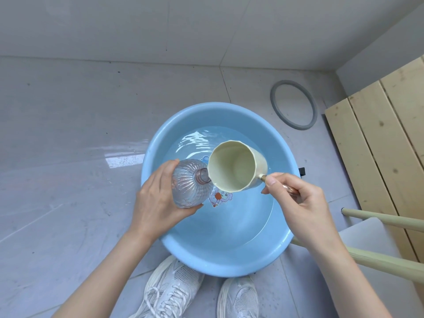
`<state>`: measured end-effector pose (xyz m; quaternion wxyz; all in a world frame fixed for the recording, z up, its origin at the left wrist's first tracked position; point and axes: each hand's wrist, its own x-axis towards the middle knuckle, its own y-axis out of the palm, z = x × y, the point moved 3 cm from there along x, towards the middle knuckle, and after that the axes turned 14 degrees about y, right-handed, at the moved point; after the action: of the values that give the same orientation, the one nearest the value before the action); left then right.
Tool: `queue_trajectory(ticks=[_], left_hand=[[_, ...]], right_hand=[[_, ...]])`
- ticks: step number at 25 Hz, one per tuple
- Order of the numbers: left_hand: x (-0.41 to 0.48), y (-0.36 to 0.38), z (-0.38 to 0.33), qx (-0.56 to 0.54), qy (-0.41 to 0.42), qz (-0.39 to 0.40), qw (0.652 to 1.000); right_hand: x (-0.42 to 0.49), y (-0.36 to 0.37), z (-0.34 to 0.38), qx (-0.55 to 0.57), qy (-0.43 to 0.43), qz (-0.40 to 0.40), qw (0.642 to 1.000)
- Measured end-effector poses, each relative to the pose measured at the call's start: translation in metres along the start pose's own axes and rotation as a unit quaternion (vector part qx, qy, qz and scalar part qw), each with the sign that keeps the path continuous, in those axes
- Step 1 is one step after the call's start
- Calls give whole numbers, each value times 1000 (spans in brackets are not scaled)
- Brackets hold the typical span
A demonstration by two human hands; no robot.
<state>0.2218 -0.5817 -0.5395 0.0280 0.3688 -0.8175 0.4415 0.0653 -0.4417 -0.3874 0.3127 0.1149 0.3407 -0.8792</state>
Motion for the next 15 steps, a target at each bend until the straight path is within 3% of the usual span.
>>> queue_trajectory(ticks=[15], left_hand=[[1, 0, 0, 0, 13, -6, 1000]], right_hand=[[-2, 1, 8, -12, 1, -10, 1000]])
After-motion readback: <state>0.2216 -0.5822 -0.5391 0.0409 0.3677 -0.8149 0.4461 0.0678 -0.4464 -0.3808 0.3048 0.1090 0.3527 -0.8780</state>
